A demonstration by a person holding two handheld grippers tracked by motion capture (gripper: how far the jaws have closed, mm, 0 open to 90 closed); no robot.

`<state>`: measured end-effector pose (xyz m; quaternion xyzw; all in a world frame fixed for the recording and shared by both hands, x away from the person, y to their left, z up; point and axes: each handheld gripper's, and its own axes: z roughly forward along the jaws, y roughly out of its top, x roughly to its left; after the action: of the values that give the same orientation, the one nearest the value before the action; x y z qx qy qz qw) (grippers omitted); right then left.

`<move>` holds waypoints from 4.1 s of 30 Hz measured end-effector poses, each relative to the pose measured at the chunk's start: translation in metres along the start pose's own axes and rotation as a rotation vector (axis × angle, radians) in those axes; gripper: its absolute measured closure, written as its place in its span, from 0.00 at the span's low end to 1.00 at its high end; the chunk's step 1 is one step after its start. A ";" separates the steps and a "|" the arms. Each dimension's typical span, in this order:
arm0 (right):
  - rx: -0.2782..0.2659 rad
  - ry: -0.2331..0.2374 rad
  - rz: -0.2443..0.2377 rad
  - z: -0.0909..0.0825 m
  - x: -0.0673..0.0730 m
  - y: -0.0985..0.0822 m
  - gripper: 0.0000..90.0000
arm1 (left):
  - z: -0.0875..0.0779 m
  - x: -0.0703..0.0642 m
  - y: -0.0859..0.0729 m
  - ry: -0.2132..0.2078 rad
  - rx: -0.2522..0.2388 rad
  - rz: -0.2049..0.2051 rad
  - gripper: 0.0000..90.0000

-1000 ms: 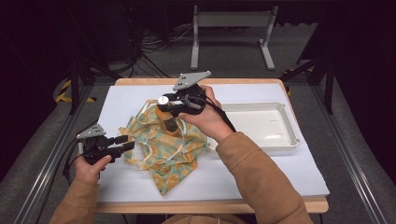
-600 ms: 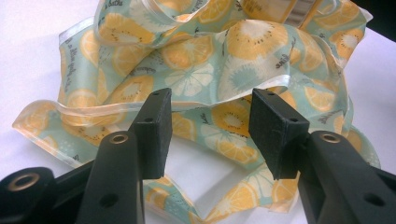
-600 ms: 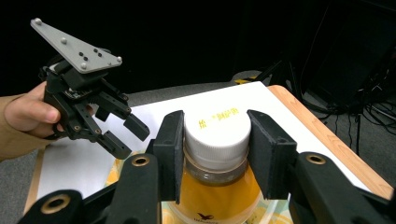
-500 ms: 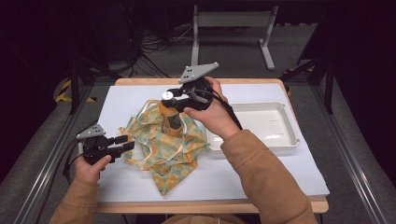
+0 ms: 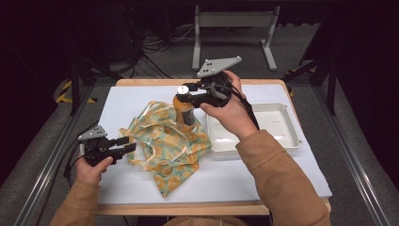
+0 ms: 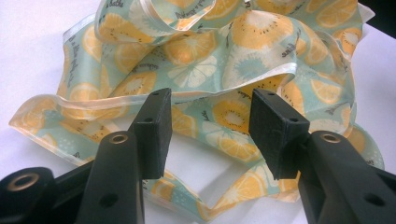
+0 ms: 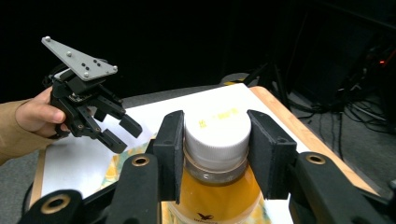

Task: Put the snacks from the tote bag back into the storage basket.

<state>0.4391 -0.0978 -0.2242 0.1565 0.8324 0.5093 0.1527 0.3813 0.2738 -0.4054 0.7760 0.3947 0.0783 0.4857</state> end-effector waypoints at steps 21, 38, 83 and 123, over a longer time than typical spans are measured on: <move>0.035 -0.109 0.022 -0.055 -0.023 -0.014 0.66 | 0.000 0.000 0.000 -0.002 0.004 0.005 0.56; 0.076 -0.145 0.064 -0.071 -0.040 -0.037 0.66 | 0.002 0.000 -0.002 0.016 -0.009 0.008 0.55; 0.208 -0.109 0.097 -0.048 -0.038 -0.096 0.66 | 0.004 0.002 -0.005 0.024 -0.011 0.000 0.54; 0.288 -0.041 0.086 -0.037 -0.025 -0.109 0.66 | 0.004 0.003 -0.005 0.023 -0.005 -0.001 0.53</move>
<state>0.4349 -0.1853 -0.3031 0.2228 0.8860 0.3873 0.1237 0.3822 0.2741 -0.4120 0.7736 0.4007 0.0878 0.4830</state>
